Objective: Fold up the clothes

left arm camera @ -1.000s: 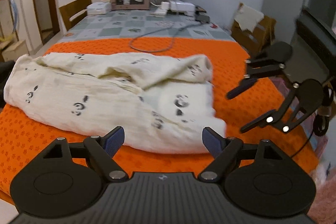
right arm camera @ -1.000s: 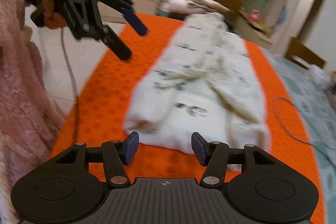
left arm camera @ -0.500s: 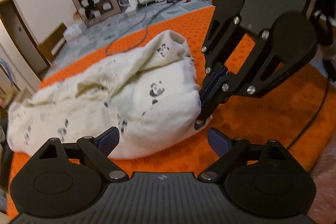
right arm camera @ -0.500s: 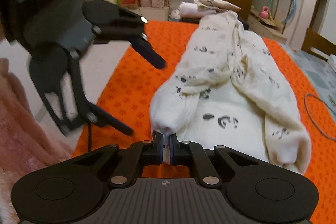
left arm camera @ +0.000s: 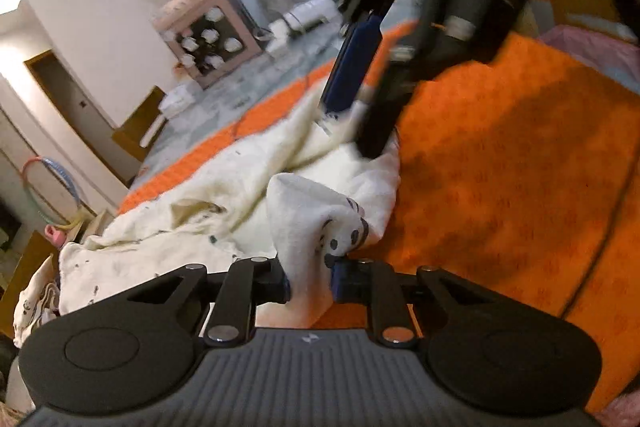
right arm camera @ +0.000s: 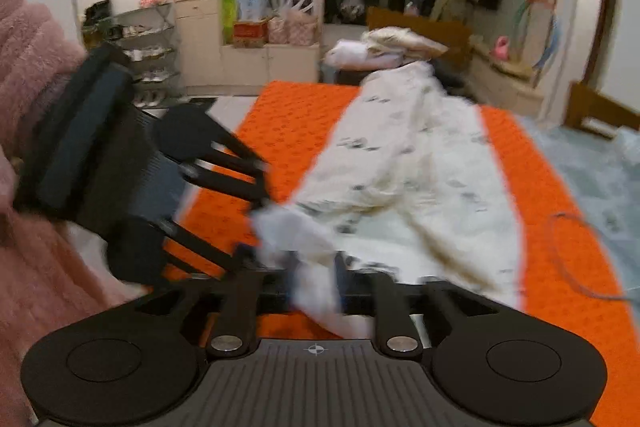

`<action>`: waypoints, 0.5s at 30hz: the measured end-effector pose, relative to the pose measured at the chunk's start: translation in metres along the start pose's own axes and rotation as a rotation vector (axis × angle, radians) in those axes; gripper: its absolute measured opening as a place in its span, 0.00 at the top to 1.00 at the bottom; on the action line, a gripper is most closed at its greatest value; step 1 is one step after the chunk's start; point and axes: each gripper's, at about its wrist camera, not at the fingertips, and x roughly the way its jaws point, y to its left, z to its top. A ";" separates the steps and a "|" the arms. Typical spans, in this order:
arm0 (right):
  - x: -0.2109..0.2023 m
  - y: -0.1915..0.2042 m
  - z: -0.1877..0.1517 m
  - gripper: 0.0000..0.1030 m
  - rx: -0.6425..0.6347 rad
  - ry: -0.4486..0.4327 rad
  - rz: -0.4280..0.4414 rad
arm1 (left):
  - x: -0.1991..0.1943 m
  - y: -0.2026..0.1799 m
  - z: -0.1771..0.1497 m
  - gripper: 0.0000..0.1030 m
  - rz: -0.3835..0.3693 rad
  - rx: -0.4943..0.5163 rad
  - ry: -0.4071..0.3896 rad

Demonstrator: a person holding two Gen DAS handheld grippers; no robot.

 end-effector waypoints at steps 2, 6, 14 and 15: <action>-0.009 -0.009 -0.011 0.30 -0.064 -0.024 -0.080 | -0.005 0.008 0.004 0.80 0.010 -0.034 -0.015; -0.005 -0.021 -0.035 0.05 -0.243 0.027 -0.213 | -0.015 0.026 0.013 0.80 0.022 -0.098 -0.033; 0.034 -0.032 -0.055 0.05 -0.374 0.088 -0.213 | -0.033 0.035 0.023 0.80 0.044 -0.129 -0.054; 0.040 -0.031 -0.056 0.06 -0.396 0.085 -0.236 | -0.036 0.036 0.023 0.80 0.045 -0.134 -0.056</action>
